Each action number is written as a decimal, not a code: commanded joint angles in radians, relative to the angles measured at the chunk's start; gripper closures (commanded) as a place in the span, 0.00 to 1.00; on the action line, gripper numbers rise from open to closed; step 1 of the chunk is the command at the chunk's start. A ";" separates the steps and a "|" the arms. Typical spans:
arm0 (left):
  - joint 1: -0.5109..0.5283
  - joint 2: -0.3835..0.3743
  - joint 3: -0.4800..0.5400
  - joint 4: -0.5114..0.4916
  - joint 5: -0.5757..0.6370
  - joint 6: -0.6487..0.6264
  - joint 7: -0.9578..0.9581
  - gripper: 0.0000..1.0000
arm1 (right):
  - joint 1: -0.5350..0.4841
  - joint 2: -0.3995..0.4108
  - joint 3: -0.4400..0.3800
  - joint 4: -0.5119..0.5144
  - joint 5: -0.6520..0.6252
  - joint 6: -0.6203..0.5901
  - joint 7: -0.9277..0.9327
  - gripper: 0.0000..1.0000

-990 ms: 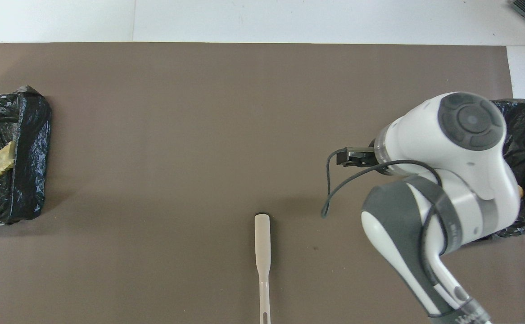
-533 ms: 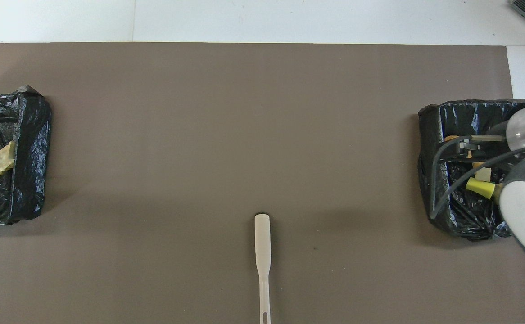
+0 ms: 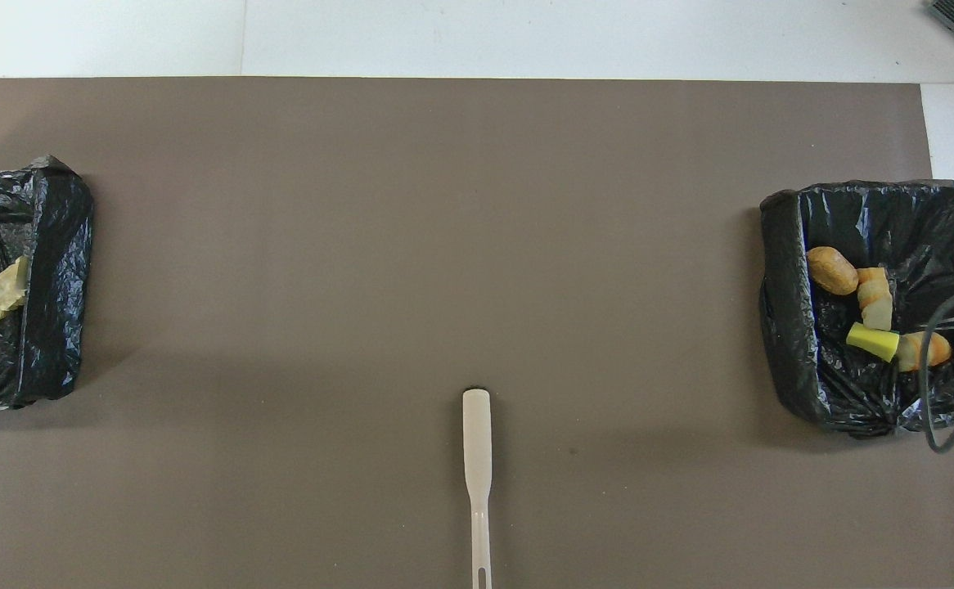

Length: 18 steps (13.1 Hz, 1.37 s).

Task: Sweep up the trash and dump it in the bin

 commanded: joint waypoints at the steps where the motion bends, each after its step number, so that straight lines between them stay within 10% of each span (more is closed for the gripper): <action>1: -0.072 -0.035 0.005 -0.034 -0.096 -0.081 -0.134 1.00 | -0.010 -0.003 0.008 0.003 -0.011 -0.009 -0.023 0.00; 10: -0.354 -0.162 0.005 -0.215 -0.474 -0.219 -0.761 1.00 | -0.007 0.001 0.012 0.004 -0.024 0.038 -0.023 0.00; 18: -0.581 -0.055 0.004 -0.235 -0.778 0.005 -1.437 1.00 | -0.012 0.009 0.008 0.001 -0.027 0.106 -0.021 0.00</action>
